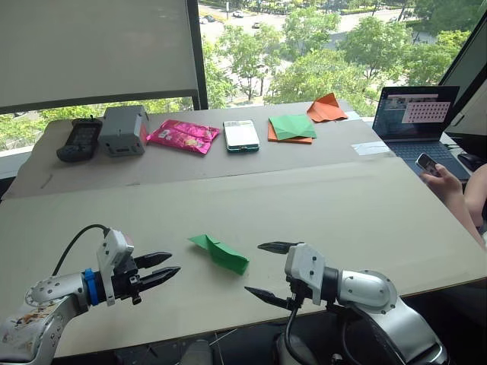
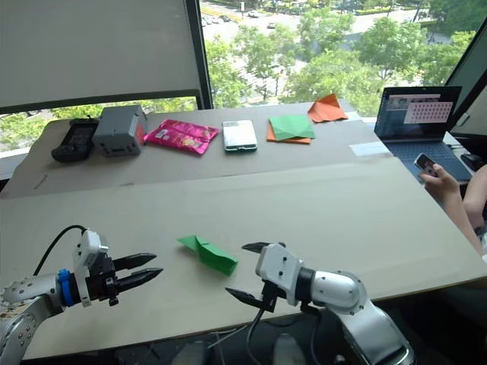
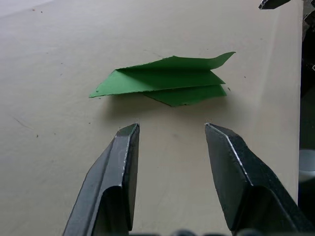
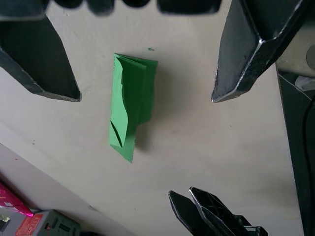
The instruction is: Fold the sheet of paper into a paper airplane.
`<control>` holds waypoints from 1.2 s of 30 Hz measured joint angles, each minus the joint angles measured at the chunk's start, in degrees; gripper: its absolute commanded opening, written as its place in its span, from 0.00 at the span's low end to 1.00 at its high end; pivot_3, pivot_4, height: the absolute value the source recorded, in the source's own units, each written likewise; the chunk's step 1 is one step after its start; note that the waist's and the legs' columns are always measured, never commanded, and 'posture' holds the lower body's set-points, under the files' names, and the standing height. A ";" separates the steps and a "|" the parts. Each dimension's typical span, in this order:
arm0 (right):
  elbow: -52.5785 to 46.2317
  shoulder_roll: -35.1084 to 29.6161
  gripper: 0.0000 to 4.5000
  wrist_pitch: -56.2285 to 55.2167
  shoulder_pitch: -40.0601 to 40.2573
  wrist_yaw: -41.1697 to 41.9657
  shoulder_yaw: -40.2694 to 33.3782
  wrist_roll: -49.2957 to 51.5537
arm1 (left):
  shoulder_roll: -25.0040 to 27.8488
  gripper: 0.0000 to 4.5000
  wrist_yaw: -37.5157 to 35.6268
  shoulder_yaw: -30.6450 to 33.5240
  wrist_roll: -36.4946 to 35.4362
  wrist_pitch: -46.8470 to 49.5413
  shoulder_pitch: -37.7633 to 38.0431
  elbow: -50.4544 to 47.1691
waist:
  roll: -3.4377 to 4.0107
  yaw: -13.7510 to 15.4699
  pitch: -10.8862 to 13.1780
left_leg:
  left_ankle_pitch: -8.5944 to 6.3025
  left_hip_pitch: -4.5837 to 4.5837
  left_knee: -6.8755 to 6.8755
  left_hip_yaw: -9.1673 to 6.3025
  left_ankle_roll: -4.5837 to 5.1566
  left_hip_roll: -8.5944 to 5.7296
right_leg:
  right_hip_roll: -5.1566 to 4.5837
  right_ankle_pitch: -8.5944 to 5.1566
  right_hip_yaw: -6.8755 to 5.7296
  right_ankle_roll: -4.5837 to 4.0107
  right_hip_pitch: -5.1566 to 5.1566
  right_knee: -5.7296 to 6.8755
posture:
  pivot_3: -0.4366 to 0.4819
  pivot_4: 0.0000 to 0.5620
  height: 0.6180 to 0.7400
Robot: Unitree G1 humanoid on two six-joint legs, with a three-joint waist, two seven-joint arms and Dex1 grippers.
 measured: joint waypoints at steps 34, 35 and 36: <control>25.06 13.73 1.00 3.98 -15.97 -1.59 4.99 -2.36 | 0.01 1.00 2.39 -1.78 0.08 0.20 -0.16 -1.12 | -0.16 0.30 -0.18 | 0.03 0.49 0.00 -0.07 0.09 0.07 | 0.39 0.09 0.21 0.03 0.12 1.39 | 0.48 0.27 0.93; 25.30 13.86 1.00 4.13 -15.98 -1.83 4.93 -2.38 | 0.00 1.00 2.42 -1.80 0.08 0.20 -0.17 -1.12 | -0.16 0.30 -0.19 | 0.03 0.49 0.00 -0.07 0.09 0.07 | 0.39 0.09 0.21 0.04 0.12 1.39 | 0.48 0.27 0.93; 25.65 13.92 1.00 4.12 -16.04 -2.05 4.85 -2.49 | 0.00 1.00 2.47 -1.81 0.08 0.20 -0.18 -1.12 | -0.16 0.29 -0.19 | 0.04 0.49 0.00 -0.08 0.09 0.07 | 0.39 0.10 0.22 0.04 0.12 1.39 | 0.48 0.27 0.93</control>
